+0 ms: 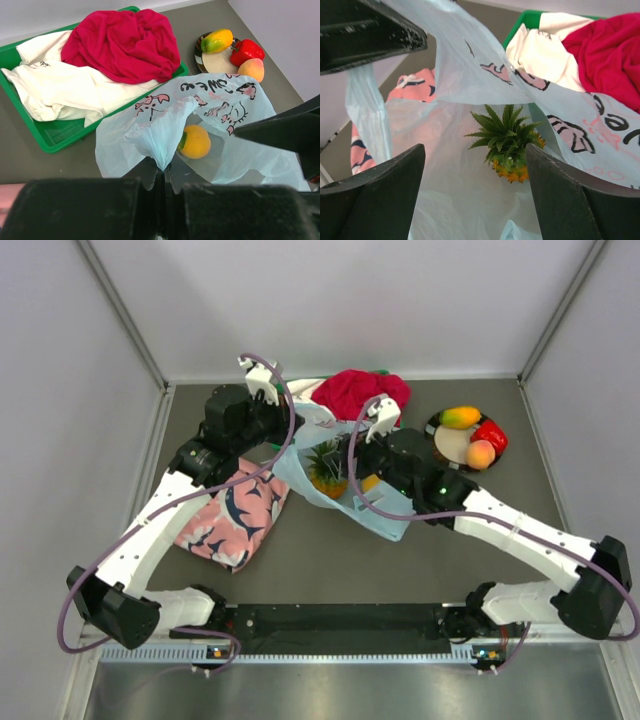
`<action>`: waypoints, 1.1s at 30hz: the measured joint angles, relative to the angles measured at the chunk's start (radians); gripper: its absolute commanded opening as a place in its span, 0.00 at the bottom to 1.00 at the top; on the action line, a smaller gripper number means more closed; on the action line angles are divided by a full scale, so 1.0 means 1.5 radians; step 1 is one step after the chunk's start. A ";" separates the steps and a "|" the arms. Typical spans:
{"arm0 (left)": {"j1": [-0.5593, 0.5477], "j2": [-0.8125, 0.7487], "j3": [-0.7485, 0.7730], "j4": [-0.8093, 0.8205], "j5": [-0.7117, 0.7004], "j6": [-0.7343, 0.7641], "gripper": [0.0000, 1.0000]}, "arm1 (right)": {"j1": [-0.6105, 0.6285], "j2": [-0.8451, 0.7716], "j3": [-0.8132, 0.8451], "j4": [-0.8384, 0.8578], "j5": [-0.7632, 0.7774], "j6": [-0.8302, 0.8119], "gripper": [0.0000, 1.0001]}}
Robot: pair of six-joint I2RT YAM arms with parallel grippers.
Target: Place the fruits into the plastic bag
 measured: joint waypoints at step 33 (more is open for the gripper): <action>0.000 0.000 0.000 0.000 -0.003 0.001 0.00 | -0.540 -0.080 -0.118 -0.077 -0.146 0.069 0.82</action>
